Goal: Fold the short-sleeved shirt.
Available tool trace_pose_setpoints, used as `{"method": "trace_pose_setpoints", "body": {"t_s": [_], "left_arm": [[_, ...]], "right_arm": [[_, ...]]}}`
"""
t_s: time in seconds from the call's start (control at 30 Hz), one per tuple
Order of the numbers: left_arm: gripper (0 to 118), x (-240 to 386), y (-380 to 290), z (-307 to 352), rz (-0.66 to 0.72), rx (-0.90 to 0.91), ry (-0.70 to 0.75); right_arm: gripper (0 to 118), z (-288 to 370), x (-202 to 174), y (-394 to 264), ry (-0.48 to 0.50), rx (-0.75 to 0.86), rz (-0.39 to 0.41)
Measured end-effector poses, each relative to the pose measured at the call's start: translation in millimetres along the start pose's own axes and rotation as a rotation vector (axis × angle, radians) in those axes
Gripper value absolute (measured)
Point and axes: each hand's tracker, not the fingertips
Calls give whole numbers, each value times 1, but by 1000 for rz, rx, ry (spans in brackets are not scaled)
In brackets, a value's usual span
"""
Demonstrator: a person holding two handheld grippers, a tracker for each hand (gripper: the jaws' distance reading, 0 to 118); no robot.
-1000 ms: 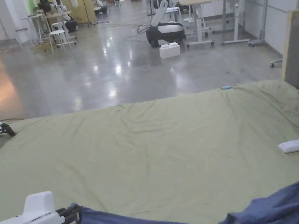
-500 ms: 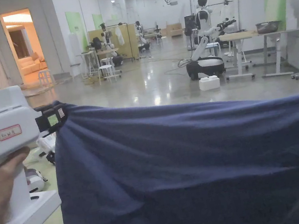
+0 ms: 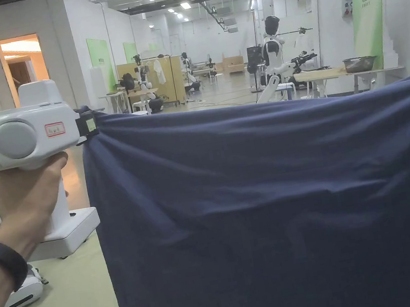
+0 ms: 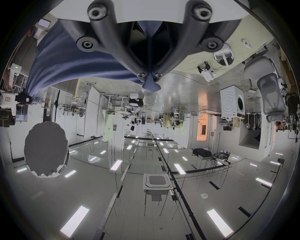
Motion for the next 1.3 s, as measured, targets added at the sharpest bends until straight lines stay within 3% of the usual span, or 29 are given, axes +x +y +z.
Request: {"method": "trace_pose_setpoints", "body": {"t_s": [0.27,0.63,0.87,1.1,1.3], "left_arm": [[0,11,-5,-82,-47,-27,28],[0,10,-16,-144,-43,-59,32],[0,11,-109,-175,-59,-217,68],[0,2,-232,-148,35,-381,35],[0,-15,-275,-54,147,-370,-9]], "right_arm": [[0,-74,-12,5,-56,11,33],[0,-128,-19,-1,-88,-8,3],[0,-155,-32,-75,-48,-125,5],[0,-136,-30,-185,-19,-213,-27],[0,-36,-5,-251,38,-273,-28]]}}
